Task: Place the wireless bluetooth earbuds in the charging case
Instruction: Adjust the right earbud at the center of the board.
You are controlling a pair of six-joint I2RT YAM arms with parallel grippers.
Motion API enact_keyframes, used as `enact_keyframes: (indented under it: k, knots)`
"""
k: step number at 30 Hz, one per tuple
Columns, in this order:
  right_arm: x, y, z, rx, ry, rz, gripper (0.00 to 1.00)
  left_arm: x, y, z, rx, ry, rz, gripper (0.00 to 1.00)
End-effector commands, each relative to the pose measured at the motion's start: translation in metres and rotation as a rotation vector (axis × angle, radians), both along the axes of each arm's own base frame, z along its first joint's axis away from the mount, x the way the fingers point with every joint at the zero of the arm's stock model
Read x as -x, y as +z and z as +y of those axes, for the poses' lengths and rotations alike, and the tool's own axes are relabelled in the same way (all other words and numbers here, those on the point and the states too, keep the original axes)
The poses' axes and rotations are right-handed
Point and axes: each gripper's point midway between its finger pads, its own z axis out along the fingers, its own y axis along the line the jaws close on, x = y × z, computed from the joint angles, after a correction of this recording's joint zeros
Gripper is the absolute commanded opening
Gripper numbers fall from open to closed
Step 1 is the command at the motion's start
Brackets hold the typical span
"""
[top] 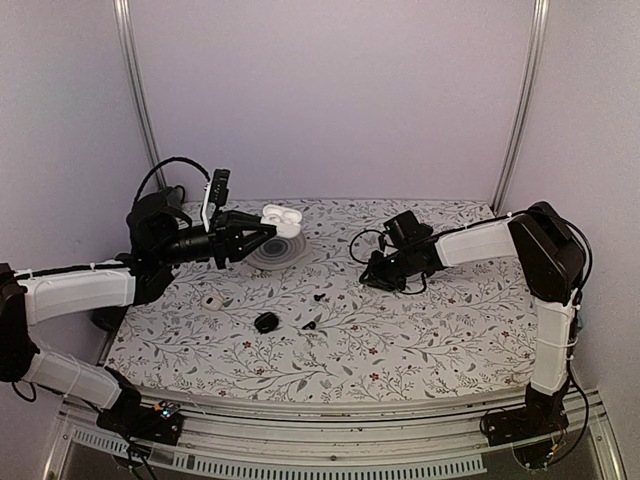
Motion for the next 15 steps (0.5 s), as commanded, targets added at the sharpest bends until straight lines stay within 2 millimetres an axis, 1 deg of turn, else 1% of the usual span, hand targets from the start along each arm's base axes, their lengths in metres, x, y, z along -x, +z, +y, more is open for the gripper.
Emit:
enact_keyframes:
  k: [1, 12, 15]
  knots:
    - [-0.006, -0.0028, 0.0021, 0.007, -0.019, -0.007, 0.24, 0.0009, 0.0054, 0.006, 0.012, 0.012, -0.027, 0.0]
    - [-0.0107, -0.0054, 0.0062, 0.012, -0.008, -0.007, 0.23, 0.001, 0.0057, 0.008, 0.012, 0.017, -0.03, 0.0]
    - [-0.0108, -0.0063, 0.0065, 0.017, -0.005, -0.006, 0.2, 0.0008, 0.0055, 0.0085, 0.012, 0.019, -0.031, 0.0]
